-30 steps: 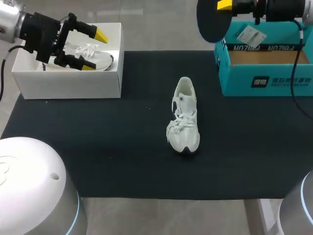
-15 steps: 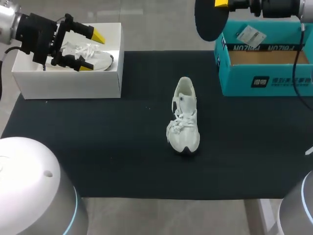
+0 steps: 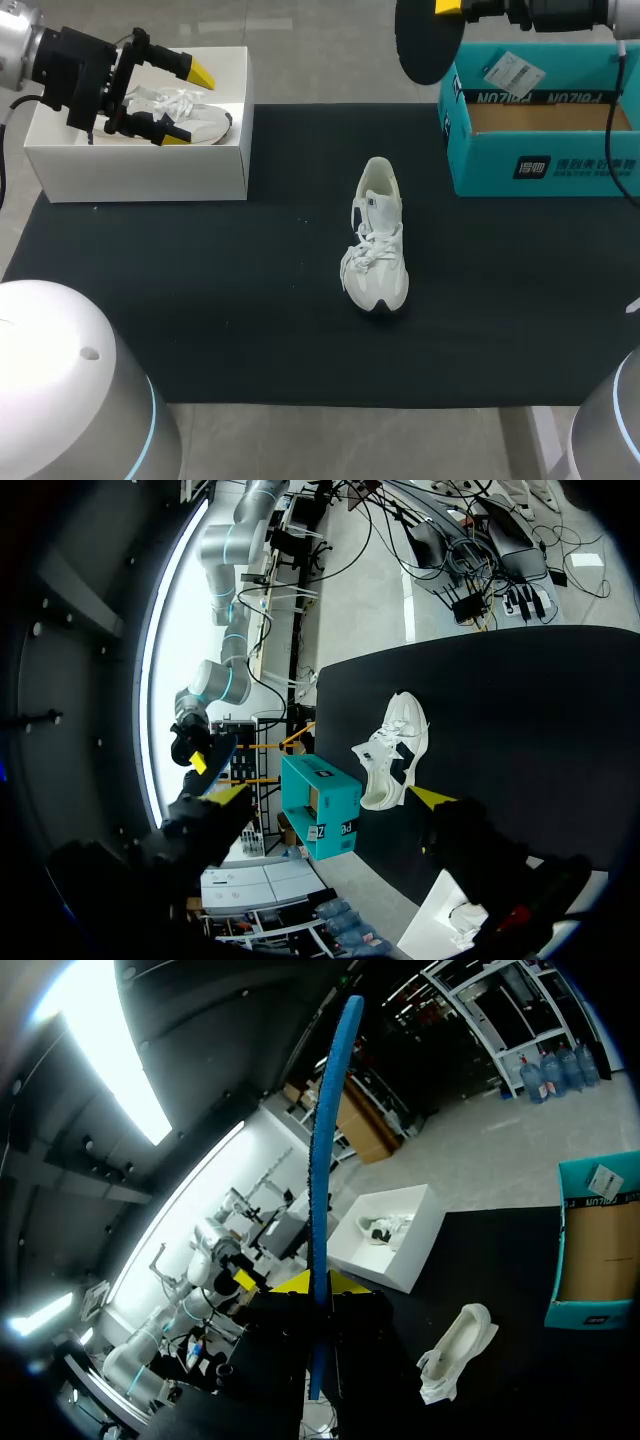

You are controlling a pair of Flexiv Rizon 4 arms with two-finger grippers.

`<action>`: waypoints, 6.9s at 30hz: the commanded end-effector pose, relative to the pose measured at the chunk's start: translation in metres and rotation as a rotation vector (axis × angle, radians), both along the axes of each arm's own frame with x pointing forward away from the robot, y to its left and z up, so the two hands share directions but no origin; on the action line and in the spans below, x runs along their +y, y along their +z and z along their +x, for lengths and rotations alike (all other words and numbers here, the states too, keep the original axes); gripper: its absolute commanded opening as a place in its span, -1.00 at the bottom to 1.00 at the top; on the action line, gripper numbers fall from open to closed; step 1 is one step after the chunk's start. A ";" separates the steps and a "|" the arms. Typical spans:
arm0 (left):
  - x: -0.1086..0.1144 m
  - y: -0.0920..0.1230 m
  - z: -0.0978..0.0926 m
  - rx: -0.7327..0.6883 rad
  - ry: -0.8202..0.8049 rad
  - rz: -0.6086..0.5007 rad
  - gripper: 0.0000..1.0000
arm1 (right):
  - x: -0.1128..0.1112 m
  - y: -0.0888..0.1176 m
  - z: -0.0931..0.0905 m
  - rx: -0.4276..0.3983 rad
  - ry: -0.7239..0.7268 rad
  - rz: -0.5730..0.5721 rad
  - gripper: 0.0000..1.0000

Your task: Take the shoe out of the shoebox, open the shoe tongue, remove and reinsert the insole, then place the shoe into the shoebox

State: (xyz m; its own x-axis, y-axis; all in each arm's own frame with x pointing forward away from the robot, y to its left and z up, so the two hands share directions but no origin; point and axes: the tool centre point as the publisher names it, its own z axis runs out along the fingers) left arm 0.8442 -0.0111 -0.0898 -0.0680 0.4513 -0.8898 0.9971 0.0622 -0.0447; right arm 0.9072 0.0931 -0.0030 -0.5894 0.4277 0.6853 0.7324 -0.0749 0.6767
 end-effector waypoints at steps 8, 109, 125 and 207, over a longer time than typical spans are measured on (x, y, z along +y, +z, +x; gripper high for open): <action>0.000 0.000 0.000 0.000 -0.002 0.004 1.00 | 0.041 -0.060 0.047 -0.151 0.024 -0.088 -1.00; 0.000 0.000 0.000 0.000 -0.002 0.004 1.00 | 0.034 -0.333 0.068 -0.118 0.092 -0.089 -1.00; 0.000 0.000 0.000 0.000 -0.002 0.004 1.00 | 0.036 -0.347 0.054 -0.060 0.081 -0.092 -0.07; 0.000 0.000 0.000 0.000 -0.002 0.004 1.00 | 0.033 -0.343 0.053 -0.015 0.165 -0.205 0.36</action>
